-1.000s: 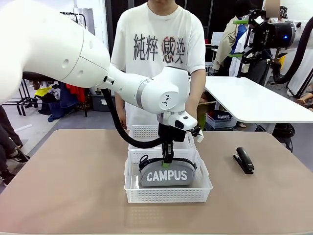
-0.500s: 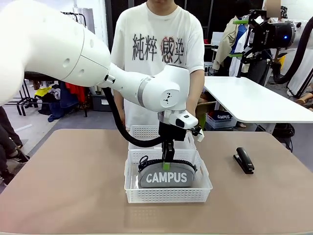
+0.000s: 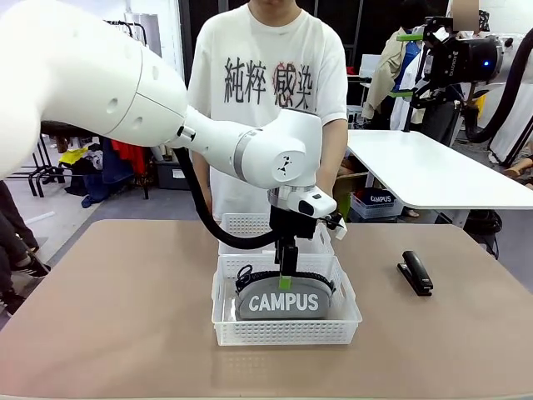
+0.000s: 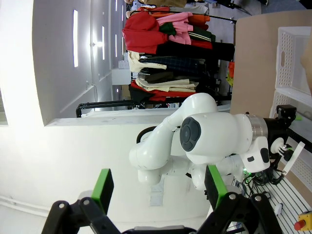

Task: Distribute items into two baskets.
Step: Place the picked Pencil pouch into the Organizing basket as instructed by the person, then pick up the Stapler that the person points to.

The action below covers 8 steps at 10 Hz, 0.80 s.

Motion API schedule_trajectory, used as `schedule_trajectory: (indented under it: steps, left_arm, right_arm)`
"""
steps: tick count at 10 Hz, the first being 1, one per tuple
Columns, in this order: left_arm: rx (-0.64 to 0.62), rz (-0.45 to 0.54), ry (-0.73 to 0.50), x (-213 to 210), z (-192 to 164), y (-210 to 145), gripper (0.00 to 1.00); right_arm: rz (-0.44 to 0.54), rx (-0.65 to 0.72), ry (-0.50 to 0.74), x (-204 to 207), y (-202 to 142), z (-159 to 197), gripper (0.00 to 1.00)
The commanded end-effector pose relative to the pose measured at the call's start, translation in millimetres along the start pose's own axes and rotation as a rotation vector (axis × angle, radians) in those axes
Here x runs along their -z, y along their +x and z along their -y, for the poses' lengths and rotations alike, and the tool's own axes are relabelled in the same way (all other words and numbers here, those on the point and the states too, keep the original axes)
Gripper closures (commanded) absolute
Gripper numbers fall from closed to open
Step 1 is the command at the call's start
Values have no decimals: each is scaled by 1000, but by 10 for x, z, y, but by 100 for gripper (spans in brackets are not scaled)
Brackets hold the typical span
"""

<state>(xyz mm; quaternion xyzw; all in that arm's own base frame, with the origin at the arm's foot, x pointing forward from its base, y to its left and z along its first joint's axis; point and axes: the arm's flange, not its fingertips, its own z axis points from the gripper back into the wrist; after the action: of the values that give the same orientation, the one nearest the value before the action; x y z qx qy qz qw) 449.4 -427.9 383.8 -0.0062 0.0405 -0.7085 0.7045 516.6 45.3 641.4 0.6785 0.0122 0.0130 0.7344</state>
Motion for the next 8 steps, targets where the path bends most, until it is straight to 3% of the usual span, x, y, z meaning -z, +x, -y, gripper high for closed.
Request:
schedule_trajectory:
  steps: [1, 8]
  left_arm:
    - [-13, -6, 2, -52, 37, -64, 0]
    - [-8, 3, 6, -49, -15, -31, 0]
  right_arm:
    - [1, -3, 1, -1, -11, -19, 0]
    - [1, -3, 1, -1, -11, -19, 0]
